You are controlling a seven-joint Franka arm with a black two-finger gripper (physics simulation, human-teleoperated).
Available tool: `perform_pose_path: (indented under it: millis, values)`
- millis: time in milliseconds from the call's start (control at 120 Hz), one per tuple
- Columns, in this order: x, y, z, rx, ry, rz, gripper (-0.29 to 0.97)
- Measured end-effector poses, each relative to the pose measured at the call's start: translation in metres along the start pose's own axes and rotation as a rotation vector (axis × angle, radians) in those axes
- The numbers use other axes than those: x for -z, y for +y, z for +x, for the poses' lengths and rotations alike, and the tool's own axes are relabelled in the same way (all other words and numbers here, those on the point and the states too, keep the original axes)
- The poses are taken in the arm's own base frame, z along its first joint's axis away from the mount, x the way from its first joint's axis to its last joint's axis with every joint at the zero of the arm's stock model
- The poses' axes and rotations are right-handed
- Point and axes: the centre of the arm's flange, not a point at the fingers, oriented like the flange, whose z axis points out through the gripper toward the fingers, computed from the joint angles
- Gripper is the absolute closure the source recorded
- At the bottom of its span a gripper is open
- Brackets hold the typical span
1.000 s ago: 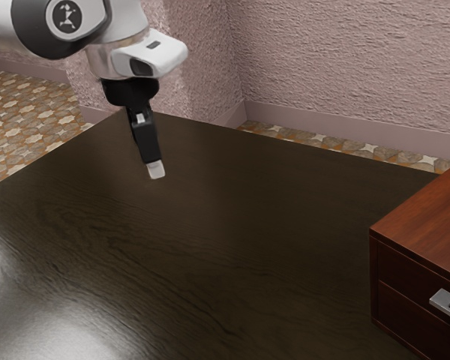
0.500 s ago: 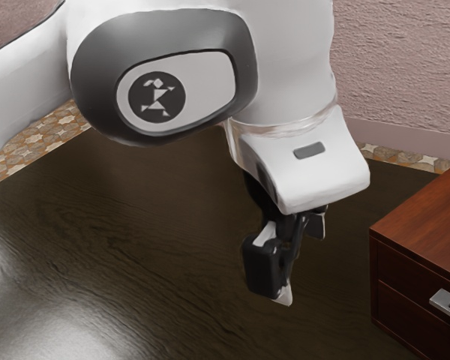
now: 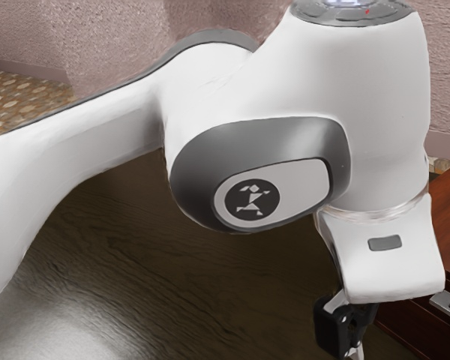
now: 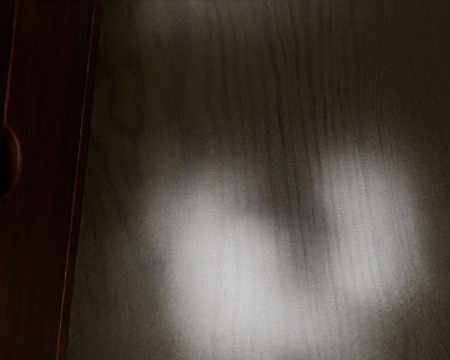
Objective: Pull the drawer handle with one arm to open the drawer
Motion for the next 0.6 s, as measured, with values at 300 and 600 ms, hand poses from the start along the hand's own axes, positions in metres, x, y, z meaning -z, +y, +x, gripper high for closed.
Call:
perform_pose_path:
  millis: [300, 600]
  values:
    - [-0.023, -0.014, 0.032, -0.125, 0.057, 0.185, 0.1]
    - [-0.048, -0.043, 0.032, -0.156, 0.11, 0.238, 0.41]
